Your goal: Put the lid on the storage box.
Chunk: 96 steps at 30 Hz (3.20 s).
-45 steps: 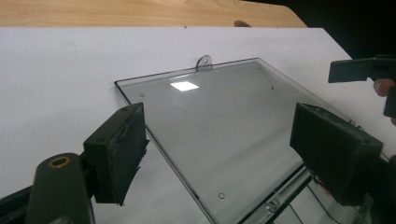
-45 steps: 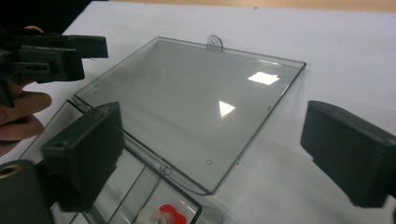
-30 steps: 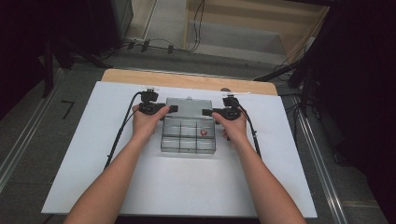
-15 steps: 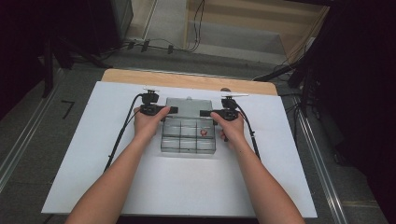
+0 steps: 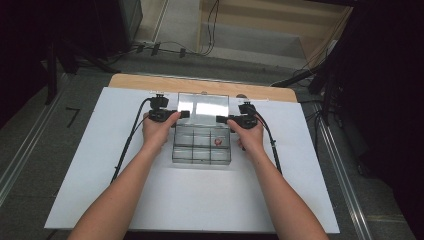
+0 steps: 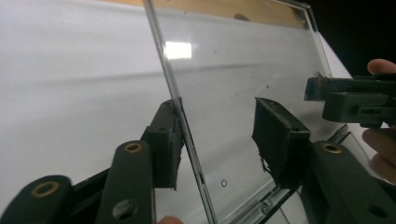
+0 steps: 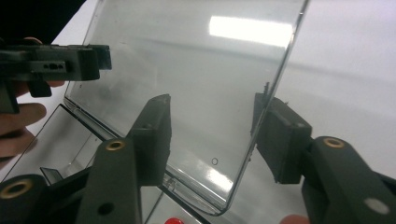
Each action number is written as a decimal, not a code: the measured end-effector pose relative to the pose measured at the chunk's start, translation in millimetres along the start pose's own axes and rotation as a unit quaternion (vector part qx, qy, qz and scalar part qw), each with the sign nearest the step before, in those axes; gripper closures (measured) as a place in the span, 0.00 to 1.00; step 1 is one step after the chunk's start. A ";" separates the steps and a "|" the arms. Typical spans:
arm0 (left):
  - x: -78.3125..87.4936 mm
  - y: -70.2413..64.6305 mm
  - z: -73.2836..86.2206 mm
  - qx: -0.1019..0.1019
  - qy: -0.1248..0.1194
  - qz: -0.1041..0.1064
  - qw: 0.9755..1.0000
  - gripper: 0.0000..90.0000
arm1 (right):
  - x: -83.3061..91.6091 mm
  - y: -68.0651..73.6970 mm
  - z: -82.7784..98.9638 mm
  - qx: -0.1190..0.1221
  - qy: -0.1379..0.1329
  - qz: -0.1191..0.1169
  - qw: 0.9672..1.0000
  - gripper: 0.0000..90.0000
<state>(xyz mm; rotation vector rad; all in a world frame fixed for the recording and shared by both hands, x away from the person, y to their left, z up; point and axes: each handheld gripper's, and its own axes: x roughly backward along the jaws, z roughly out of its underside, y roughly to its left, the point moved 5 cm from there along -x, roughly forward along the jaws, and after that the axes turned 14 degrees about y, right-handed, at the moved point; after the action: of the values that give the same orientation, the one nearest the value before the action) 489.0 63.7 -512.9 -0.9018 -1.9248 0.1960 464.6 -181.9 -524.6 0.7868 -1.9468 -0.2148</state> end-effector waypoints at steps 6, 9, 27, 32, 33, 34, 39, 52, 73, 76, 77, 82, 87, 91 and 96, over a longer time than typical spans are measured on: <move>8.2 -3.7 -0.2 -0.022 -0.011 0.006 1.000 0.65 | 9.3 4.6 0.7 0.028 -0.021 0.019 0.999 0.61; 12.3 -5.8 0.6 -0.034 -0.018 0.009 0.999 0.68 | 13.8 5.9 2.4 0.042 -0.034 0.023 0.998 0.66; 33.3 -16.2 -12.9 -0.081 -0.035 0.004 0.996 0.51 | 22.8 12.5 15.1 0.107 -0.083 0.061 0.989 0.75; 47.5 -21.9 -29.2 -0.102 -0.060 -0.019 0.993 0.54 | 22.3 12.9 15.5 0.107 -0.086 0.063 0.988 0.75; 48.6 -23.0 -30.7 -0.104 -0.063 -0.019 0.992 0.56 | 22.2 13.0 15.6 0.108 -0.087 0.064 0.988 0.75; 50.1 -24.2 -32.7 -0.107 -0.067 -0.022 0.992 0.58 | 22.1 13.0 15.6 0.108 -0.087 0.064 0.988 0.75; 50.4 -25.2 -34.3 -0.114 -0.068 -0.025 0.991 0.67 | 21.8 13.2 16.0 0.111 -0.087 0.070 0.988 0.74; 49.6 -29.7 -29.1 -0.117 -0.077 -0.020 0.990 0.72 | 22.3 15.0 13.6 0.101 -0.075 0.072 0.989 0.65; 64.8 -40.4 -7.1 -0.136 -0.090 0.011 0.987 0.70 | 68.1 37.4 -5.9 0.086 -0.101 0.075 0.988 0.62; 66.1 -42.3 -4.1 -0.139 -0.092 0.011 0.986 0.70 | 74.7 37.7 -4.9 0.088 -0.103 0.064 0.989 0.65; 66.6 -43.0 -3.2 -0.140 -0.092 0.008 0.986 0.70 | 76.6 38.2 -4.6 0.091 -0.104 0.063 0.988 0.67; 69.1 -45.4 2.0 -0.146 -0.092 0.013 0.985 0.69 | 83.2 43.4 -0.2 0.099 -0.101 0.060 0.988 0.73; 71.1 -48.6 7.9 -0.151 -0.094 0.008 0.984 0.68 | 83.9 46.0 6.5 0.103 -0.092 0.058 0.989 0.75; 72.3 -51.6 13.5 -0.155 -0.098 0.005 0.983 0.66 | 84.5 46.0 13.1 0.102 -0.089 0.053 0.989 0.76; 73.6 -54.3 21.1 -0.161 -0.103 0.004 0.982 0.64 | 83.6 46.4 21.0 0.106 -0.086 0.052 0.989 0.76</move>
<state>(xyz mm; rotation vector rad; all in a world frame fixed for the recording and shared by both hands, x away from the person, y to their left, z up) 425.0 78.5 -445.9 -1.1384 -2.1852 -0.0211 401.4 -200.6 -452.2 0.8244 -2.1940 -0.0117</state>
